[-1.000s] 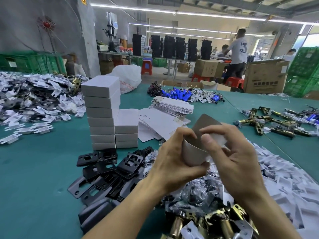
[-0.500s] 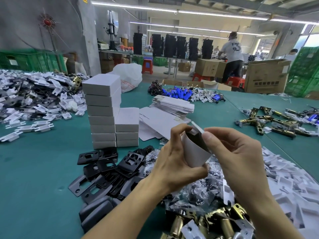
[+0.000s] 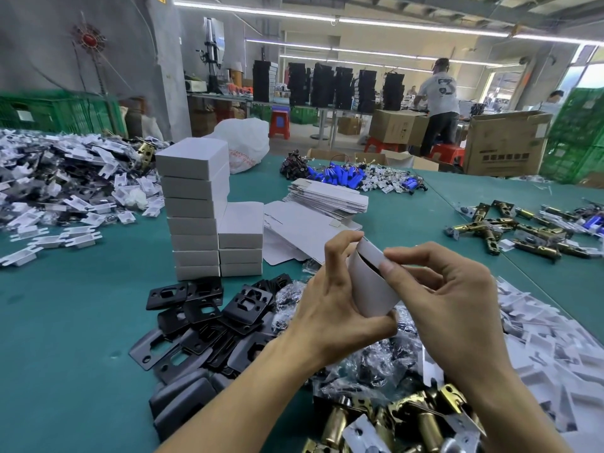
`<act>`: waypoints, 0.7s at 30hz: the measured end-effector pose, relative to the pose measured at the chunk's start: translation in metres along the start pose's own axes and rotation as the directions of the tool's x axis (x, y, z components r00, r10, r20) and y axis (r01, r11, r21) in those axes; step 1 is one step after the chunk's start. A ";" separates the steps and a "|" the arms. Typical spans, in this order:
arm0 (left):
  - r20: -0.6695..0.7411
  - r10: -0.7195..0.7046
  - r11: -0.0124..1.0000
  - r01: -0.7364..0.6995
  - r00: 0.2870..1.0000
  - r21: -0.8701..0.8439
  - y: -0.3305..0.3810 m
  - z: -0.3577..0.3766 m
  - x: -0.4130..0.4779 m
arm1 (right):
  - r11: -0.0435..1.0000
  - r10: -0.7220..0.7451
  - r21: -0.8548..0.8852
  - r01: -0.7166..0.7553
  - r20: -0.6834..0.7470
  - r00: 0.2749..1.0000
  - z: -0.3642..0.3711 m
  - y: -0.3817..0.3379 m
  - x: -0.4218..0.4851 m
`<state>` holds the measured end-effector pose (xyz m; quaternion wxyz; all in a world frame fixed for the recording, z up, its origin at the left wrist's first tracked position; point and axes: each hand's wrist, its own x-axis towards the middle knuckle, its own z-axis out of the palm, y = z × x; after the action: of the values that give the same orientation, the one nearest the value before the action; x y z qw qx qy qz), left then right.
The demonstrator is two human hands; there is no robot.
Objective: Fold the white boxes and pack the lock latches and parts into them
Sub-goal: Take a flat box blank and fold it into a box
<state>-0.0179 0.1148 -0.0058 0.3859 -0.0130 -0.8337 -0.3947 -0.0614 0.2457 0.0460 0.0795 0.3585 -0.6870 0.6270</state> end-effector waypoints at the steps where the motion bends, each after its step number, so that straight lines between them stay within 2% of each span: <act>1: 0.002 -0.003 1.000 0.003 1.000 -0.003 0.000 0.000 0.000 | 0.999 -0.007 -0.033 0.007 -0.005 1.000 0.000 0.000 0.000; 8: 0.037 -0.051 0.999 0.050 0.998 0.010 0.001 0.000 -0.001 | 0.995 -0.033 -0.089 0.033 0.007 0.999 -0.004 -0.002 0.003; 13: -0.017 -0.067 0.997 0.067 0.998 -0.031 -0.002 -0.003 0.001 | 0.999 -0.005 -0.050 0.015 0.187 0.982 -0.006 -0.006 0.004; 18: -0.040 -0.047 0.999 0.046 0.998 -0.026 -0.005 -0.003 0.001 | 0.993 0.006 -0.114 0.021 0.237 0.972 -0.010 -0.002 0.006; 21: -0.052 -0.048 0.998 0.046 0.997 -0.033 -0.005 -0.003 0.002 | 0.996 0.042 -0.086 -0.015 0.313 0.949 -0.013 0.000 0.007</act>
<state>-0.0187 0.1087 -0.0069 0.3982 0.0109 -0.8169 -0.4172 -0.0705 0.2546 0.0523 -0.0254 0.4403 -0.7213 0.5341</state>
